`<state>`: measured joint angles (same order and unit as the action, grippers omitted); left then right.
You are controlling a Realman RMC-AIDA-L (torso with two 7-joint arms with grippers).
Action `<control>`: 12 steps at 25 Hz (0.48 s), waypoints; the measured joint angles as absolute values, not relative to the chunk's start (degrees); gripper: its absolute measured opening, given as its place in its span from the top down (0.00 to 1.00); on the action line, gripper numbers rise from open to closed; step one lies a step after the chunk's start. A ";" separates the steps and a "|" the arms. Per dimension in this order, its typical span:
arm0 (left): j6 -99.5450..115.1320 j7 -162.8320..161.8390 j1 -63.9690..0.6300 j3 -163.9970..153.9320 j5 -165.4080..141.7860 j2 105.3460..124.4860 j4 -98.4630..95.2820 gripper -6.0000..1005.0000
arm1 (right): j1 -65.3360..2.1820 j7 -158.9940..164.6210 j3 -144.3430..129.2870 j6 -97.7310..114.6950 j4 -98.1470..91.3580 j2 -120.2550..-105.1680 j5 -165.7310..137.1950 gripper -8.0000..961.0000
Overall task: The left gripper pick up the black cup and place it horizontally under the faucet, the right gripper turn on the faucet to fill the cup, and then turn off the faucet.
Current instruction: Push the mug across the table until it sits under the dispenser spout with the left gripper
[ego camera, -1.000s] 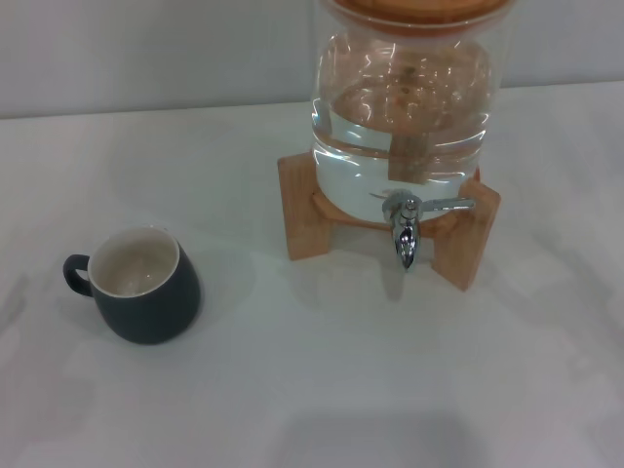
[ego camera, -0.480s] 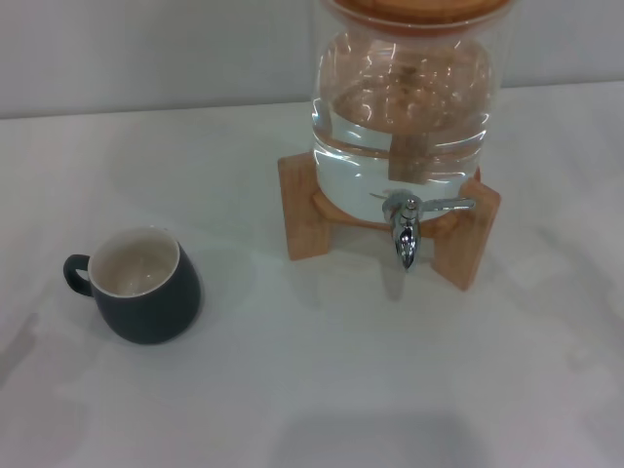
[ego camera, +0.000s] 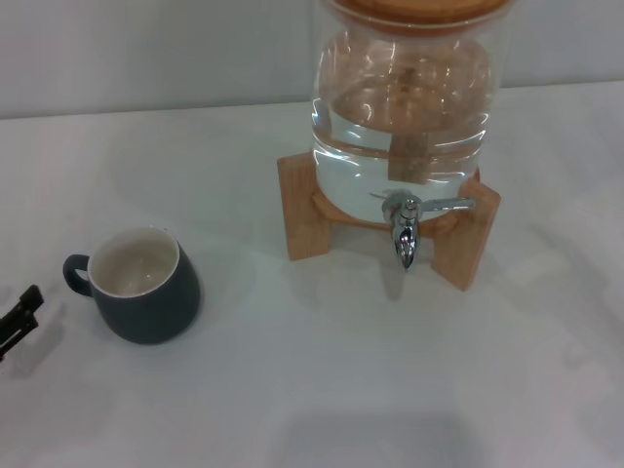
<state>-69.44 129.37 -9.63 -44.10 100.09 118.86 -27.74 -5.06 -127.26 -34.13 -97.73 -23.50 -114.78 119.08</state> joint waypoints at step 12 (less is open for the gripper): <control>-67.00 130.50 -13.61 -44.21 99.42 118.96 -24.29 0.19 | -5.20 -127.26 -34.18 -97.73 -23.51 -114.79 119.08 0.20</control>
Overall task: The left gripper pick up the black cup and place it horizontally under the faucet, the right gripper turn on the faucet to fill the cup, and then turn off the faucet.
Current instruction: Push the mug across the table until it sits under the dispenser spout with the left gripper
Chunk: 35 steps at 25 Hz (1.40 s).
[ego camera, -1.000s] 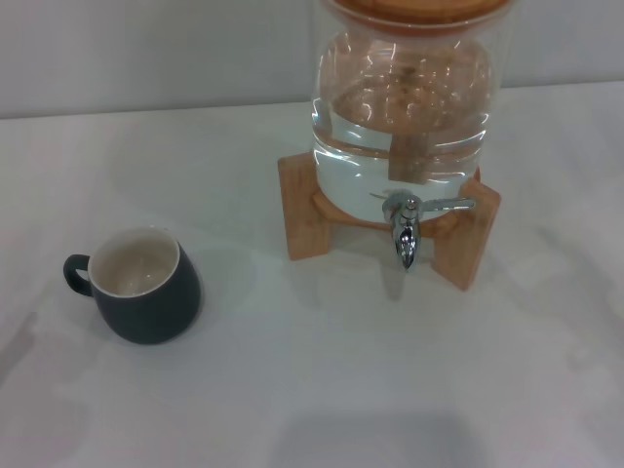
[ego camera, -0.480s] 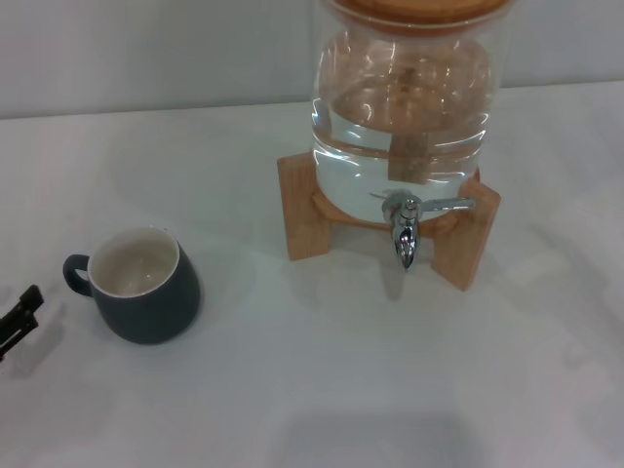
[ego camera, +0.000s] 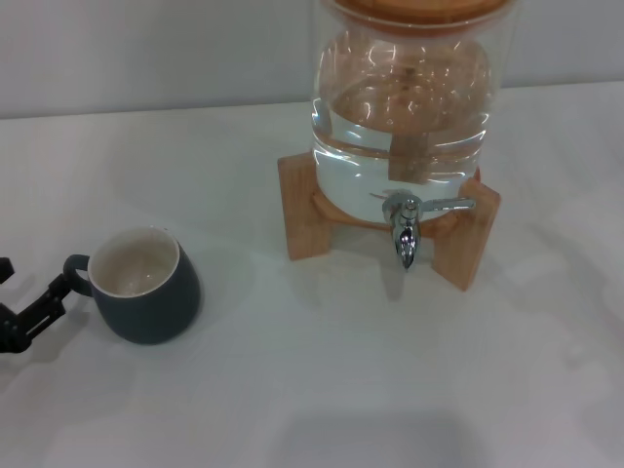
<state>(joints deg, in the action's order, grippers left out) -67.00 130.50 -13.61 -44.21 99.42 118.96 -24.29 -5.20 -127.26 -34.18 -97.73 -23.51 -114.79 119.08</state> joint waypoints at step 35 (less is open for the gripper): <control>-60.99 133.15 -20.79 -44.30 98.60 118.94 -20.02 0.21 | -5.09 -127.30 -33.61 -97.55 -23.16 -114.78 118.55 0.20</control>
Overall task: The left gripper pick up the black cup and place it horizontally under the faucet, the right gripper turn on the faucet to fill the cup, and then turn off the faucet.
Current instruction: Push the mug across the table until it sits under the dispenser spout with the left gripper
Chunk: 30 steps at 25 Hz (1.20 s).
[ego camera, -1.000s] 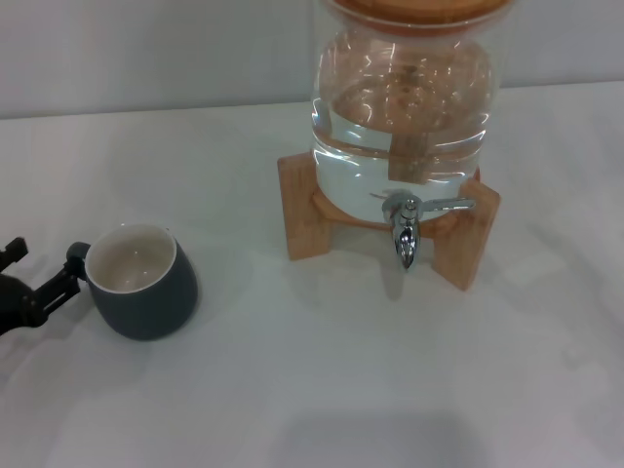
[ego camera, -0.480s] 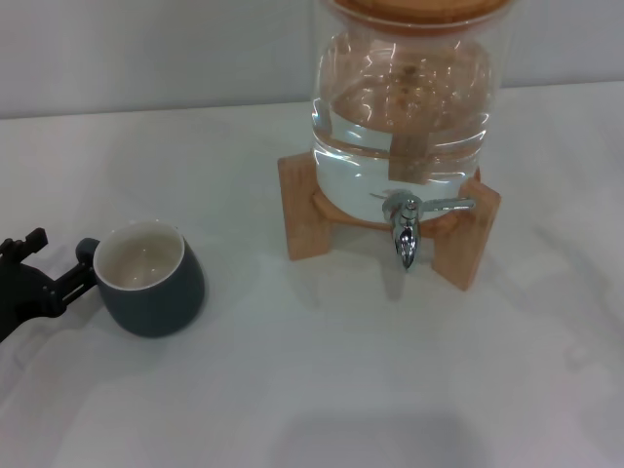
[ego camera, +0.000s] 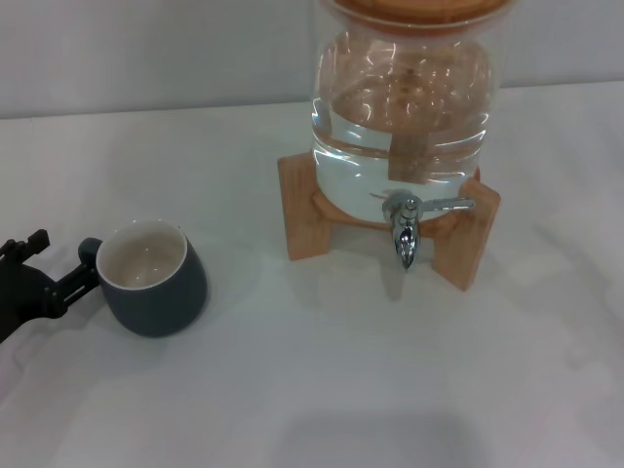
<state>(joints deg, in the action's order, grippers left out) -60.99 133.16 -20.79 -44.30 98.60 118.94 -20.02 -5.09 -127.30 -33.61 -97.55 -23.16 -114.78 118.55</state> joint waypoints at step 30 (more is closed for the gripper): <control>-61.87 136.01 -24.27 -44.29 93.95 118.83 -19.95 0.73 | -6.33 -127.26 -33.74 -96.84 -22.49 -114.96 118.75 0.20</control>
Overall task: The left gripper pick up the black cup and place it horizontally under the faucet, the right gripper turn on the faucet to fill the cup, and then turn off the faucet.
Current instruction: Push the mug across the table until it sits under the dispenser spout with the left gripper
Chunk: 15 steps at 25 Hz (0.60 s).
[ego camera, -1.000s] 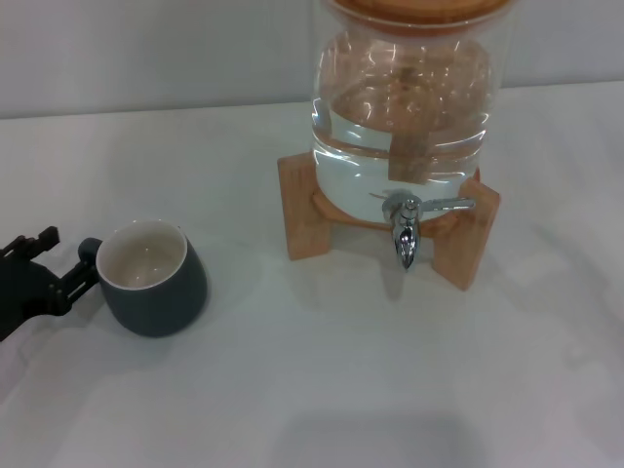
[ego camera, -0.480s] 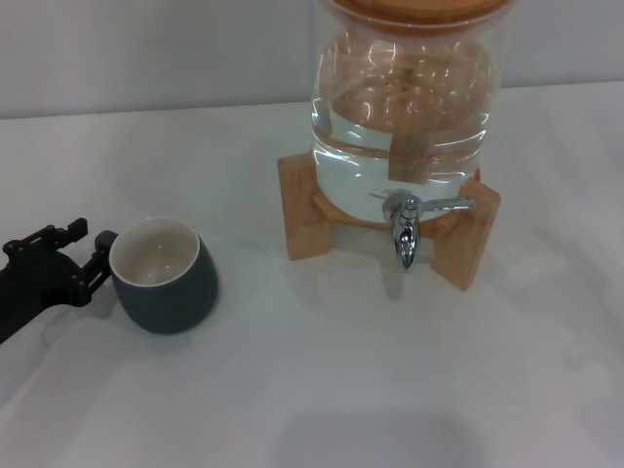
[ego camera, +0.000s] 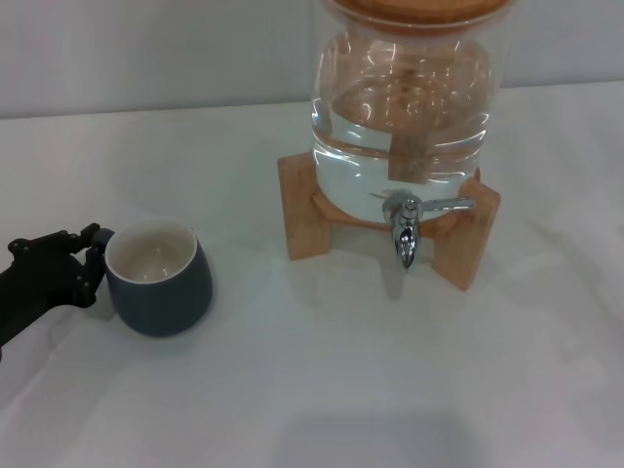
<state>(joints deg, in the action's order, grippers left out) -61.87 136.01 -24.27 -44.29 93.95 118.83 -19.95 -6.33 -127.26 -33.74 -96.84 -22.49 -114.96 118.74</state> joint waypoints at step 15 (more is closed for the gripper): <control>-70.97 129.51 -25.85 -53.72 94.74 119.28 -19.70 0.84 | -6.75 -127.18 -34.19 -96.93 -22.92 -114.96 118.60 0.20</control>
